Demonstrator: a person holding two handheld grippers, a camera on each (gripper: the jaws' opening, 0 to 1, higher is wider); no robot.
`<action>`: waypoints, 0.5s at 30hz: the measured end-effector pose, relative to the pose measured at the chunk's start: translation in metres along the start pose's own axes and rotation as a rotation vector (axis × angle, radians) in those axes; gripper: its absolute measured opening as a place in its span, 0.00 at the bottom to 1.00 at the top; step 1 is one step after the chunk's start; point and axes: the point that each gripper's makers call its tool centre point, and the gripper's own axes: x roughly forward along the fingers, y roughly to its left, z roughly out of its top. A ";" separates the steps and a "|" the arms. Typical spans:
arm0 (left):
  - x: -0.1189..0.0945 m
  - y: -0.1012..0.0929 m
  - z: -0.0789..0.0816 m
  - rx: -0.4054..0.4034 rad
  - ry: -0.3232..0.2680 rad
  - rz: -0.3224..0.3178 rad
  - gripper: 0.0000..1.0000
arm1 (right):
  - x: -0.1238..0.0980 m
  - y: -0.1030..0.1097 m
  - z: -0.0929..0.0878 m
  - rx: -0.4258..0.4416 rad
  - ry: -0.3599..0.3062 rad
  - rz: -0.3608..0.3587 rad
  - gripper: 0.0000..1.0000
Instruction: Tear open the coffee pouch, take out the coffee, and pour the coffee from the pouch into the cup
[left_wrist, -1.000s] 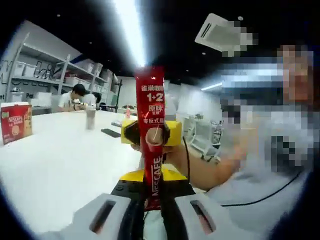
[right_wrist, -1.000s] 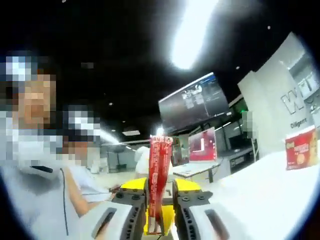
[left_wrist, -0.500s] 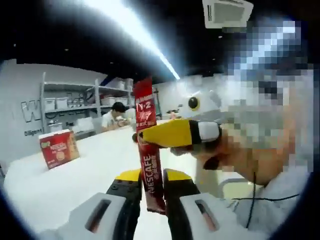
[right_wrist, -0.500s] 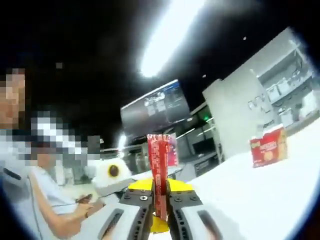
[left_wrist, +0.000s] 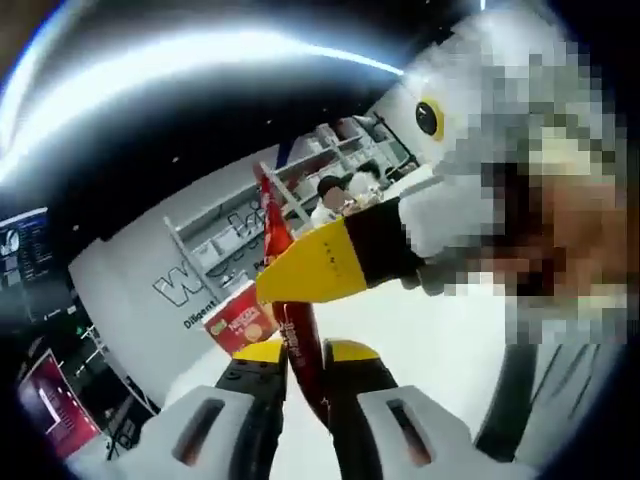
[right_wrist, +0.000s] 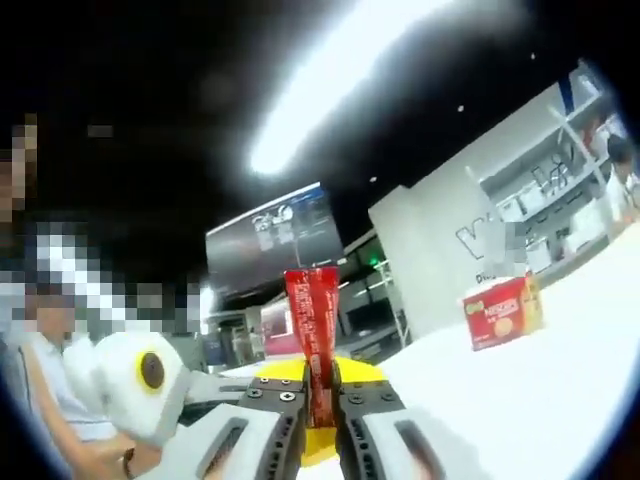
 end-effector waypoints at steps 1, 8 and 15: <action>0.001 0.001 0.000 -0.007 -0.006 -0.003 0.15 | 0.000 0.000 0.000 -0.001 0.000 0.010 0.09; -0.003 -0.001 -0.001 -0.145 -0.047 -0.135 0.12 | -0.001 0.006 -0.003 -0.013 0.013 0.116 0.17; -0.036 -0.026 0.003 -0.497 -0.164 -0.610 0.12 | -0.009 0.026 -0.006 -0.051 0.022 0.286 0.25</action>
